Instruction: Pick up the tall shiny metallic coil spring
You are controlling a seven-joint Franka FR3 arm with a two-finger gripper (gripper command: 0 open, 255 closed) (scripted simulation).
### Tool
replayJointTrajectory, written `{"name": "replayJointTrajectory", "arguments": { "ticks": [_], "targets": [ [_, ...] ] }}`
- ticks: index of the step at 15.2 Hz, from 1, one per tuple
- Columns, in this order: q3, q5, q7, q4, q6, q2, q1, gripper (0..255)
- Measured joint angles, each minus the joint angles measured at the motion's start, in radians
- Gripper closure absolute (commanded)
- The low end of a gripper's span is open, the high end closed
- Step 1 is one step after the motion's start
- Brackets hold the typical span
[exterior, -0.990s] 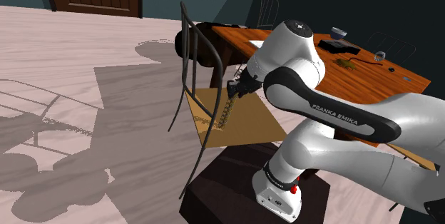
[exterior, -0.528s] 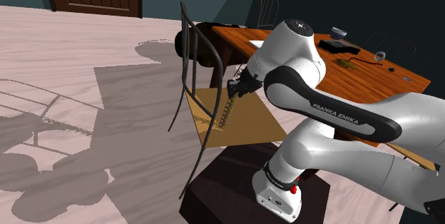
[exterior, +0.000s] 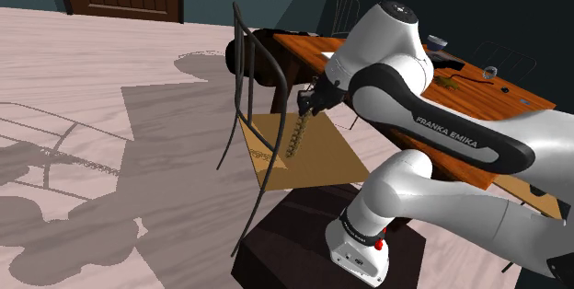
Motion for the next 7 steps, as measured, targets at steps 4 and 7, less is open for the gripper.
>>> {"name": "replayJointTrajectory", "arguments": {
  "ticks": [4,7],
  "targets": [
    [-0.013,-0.011,-0.008,0.062,-0.042,0.017,-0.013,255],
    [-0.021,-0.018,-0.012,0.098,-0.066,0.029,-0.020,255]
  ]
}}
